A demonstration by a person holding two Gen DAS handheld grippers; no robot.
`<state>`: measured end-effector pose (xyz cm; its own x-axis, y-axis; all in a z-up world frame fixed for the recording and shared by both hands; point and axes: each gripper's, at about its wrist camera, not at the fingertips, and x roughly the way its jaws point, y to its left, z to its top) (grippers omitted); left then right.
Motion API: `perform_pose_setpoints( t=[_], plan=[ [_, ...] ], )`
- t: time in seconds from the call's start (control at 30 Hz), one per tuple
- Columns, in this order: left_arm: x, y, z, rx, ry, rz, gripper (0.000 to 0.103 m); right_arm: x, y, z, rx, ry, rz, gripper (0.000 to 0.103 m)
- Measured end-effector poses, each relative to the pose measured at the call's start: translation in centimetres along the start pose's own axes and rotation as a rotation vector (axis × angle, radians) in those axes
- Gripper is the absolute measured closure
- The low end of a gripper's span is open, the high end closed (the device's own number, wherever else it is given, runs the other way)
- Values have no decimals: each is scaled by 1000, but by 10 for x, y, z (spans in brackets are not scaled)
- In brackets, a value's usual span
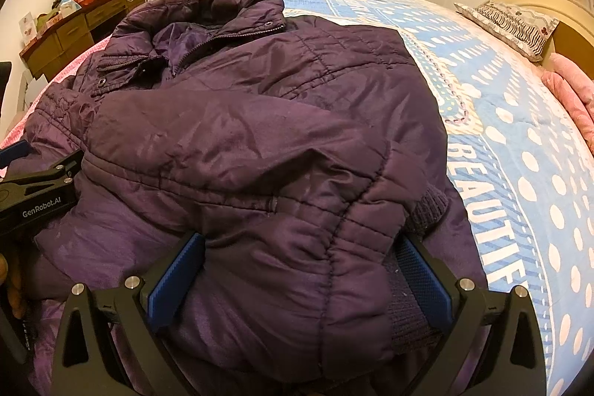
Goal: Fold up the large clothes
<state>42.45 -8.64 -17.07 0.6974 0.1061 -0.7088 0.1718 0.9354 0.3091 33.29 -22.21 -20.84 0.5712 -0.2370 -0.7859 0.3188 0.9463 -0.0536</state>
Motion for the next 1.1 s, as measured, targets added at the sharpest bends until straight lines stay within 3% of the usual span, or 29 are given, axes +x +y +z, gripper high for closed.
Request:
perform_pose_setpoints(
  t=[0.83, 1.1],
  plan=[
    [-2, -8, -1, 31, -13, 50, 0, 2, 7, -1, -29, -1, -50, 1],
    [-7, 10, -2, -17, 9, -67, 0, -19, -7, 6, -46, 27, 11, 1]
  ],
)
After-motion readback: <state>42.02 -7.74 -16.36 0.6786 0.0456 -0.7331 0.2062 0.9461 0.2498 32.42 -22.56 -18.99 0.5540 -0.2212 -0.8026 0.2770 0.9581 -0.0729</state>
